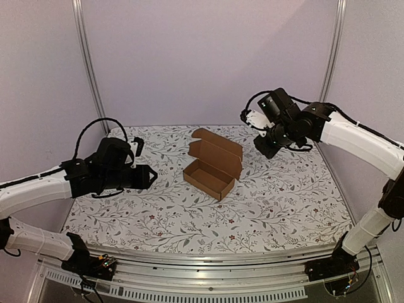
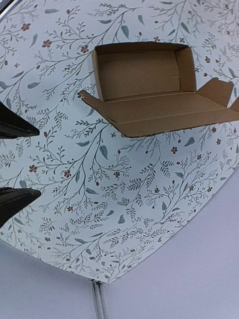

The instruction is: Fold the paper box

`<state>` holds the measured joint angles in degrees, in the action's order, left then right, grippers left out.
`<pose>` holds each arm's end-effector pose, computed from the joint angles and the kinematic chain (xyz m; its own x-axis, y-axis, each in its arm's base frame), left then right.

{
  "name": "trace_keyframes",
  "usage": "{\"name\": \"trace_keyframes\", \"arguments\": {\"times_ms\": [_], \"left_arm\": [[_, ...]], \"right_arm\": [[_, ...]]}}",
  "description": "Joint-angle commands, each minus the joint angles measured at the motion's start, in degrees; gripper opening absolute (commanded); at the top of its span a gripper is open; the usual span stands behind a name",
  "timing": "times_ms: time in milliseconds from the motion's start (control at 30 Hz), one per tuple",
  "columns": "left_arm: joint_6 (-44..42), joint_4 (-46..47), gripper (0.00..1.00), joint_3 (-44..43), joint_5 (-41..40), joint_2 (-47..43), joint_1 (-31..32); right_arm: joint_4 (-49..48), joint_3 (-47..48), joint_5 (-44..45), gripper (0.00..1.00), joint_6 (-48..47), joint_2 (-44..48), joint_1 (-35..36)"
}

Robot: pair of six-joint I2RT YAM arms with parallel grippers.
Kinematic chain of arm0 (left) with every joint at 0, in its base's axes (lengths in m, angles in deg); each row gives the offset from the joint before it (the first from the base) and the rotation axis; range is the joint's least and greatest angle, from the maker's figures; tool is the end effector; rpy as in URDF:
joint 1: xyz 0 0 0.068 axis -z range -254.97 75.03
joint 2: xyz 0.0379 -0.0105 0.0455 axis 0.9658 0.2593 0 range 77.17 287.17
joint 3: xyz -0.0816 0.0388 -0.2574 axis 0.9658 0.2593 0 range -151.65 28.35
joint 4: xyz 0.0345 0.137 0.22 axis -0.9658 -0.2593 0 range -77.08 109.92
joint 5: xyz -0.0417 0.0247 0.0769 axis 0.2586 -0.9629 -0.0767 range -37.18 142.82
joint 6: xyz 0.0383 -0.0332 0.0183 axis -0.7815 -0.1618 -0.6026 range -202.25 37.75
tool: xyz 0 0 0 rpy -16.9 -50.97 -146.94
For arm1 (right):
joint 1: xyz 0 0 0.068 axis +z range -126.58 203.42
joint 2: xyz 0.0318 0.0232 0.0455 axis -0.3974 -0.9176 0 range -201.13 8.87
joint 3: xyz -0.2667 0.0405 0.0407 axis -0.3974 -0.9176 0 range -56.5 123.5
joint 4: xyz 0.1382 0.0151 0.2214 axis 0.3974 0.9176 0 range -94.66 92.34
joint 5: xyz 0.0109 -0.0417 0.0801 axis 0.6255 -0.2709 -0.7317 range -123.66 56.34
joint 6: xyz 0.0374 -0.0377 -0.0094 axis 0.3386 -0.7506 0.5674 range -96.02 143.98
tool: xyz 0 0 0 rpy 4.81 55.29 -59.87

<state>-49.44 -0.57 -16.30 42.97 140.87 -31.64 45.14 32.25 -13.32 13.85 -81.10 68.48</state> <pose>0.1776 -0.1590 0.2575 -0.7036 -0.0703 -0.7071 0.2367 0.9151 -0.3264 0.2444 0.2274 0.3487 -0.4509 -0.6854 -0.5718 -0.5980 0.7075 -0.3766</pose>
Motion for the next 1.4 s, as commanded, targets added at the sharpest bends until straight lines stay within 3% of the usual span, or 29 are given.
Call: {"name": "trace_keyframes", "arguments": {"times_ms": [0,67,167,533,767,1367], "left_arm": [[-0.2,1.5,0.42,-1.5,0.2,0.8,-1.1],[-0.1,1.5,0.42,-1.7,0.1,1.0,-1.2],[0.1,1.2,0.44,-1.8,-0.1,1.2,-1.4],[0.2,-0.8,0.45,-3.2,-0.9,1.0,-1.6],[0.2,-2.0,0.46,-2.5,-1.5,-0.7,-1.6],[0.4,-2.9,0.46,0.0,-3.1,-4.4,-1.7]], "right_arm": [[-12.3,-10.6,-10.3,0.38,15.3,4.4,-1.8],[-17.5,-15.7,-12.2,0.47,19.4,6.5,-1.8],[-24.5,-21.5,-15.4,0.52,25.8,7.8,-1.8],[-44.1,-32.3,-12.9,0.54,46.2,5.2,-1.8],[-53.9,-34.8,-9.9,0.51,45.4,2.1,-0.3],[-59.0,-36.5,-4.4,0.41,45.0,-4.8,1.4]]}}
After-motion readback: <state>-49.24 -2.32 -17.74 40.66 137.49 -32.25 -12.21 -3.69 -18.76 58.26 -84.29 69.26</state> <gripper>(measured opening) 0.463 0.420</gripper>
